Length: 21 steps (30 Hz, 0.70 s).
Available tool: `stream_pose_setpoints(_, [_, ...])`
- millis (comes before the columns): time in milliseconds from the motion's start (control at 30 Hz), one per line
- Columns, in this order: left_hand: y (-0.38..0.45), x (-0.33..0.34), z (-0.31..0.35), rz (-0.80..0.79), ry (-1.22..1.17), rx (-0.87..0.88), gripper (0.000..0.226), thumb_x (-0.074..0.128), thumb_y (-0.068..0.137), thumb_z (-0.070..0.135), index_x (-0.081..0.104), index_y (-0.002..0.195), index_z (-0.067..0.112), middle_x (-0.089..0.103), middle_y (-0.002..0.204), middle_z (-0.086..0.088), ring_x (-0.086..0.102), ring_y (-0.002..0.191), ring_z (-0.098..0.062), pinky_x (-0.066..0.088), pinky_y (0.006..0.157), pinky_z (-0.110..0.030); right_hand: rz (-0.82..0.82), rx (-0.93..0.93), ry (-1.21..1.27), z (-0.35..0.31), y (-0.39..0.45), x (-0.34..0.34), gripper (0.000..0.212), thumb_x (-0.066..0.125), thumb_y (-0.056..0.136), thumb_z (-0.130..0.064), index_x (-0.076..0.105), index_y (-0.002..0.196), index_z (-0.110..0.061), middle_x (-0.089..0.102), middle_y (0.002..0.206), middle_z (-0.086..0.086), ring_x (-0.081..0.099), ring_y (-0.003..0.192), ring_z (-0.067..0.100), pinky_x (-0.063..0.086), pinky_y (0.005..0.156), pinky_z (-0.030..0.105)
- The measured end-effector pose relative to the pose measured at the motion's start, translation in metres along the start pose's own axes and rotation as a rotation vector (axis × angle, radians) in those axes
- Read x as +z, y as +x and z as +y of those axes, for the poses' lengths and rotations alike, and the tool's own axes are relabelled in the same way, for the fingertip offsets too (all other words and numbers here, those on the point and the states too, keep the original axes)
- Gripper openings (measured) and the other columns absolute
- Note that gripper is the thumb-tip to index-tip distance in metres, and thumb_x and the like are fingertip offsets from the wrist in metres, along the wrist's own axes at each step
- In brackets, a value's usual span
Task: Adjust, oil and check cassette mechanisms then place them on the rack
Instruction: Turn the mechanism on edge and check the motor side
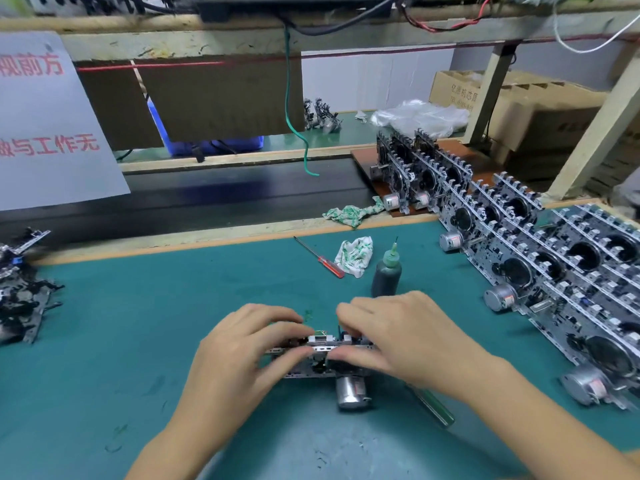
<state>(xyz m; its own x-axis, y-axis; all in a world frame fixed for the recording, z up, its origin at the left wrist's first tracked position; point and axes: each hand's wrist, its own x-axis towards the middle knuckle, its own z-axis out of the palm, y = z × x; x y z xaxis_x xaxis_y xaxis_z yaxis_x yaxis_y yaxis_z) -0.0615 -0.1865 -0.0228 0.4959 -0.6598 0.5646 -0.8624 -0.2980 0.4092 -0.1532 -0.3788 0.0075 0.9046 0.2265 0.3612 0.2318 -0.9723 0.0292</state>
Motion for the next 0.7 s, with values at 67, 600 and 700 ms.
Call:
stream_pose_setpoints(67, [0.000, -0.004, -0.002, 0.034, 0.027, -0.004, 0.029, 0.053, 0.086, 0.043, 0.075, 0.081, 0.024, 0.063, 0.083, 0.016, 0.052, 0.077, -0.001, 0.042, 0.067, -0.019, -0.056, -0.037, 0.034, 0.003, 0.003, 0.001, 0.037, 0.036, 0.088, -0.052, 0.042, 0.070, -0.020, 0.052, 0.056, -0.005, 0.049, 0.044, 0.021, 0.028, 0.038, 0.025])
stream_pose_setpoints(600, [0.098, 0.003, 0.058, -0.142, -0.040, 0.301, 0.023, 0.060, 0.086, 0.037, 0.072, 0.084, 0.018, 0.056, 0.079, 0.012, 0.039, 0.066, 0.009, 0.030, 0.067, 0.001, 0.158, 0.121, 0.064, 0.052, -0.043, -0.063, 0.028, 0.044, 0.087, -0.045, 0.035, 0.067, -0.029, 0.024, 0.050, -0.016, 0.028, 0.047, 0.006, 0.019, 0.046, 0.020])
stream_pose_setpoints(700, [0.138, 0.025, 0.089, -0.212, -0.094, 0.382, 0.016, 0.065, 0.086, 0.032, 0.073, 0.086, 0.018, 0.052, 0.079, 0.013, 0.041, 0.062, 0.011, 0.030, 0.065, 0.000, 0.177, 0.243, 0.025, 0.078, -0.072, -0.089, 0.031, 0.043, 0.088, -0.047, 0.031, 0.067, -0.028, 0.023, 0.046, -0.016, 0.028, 0.045, 0.008, 0.022, 0.049, 0.023])
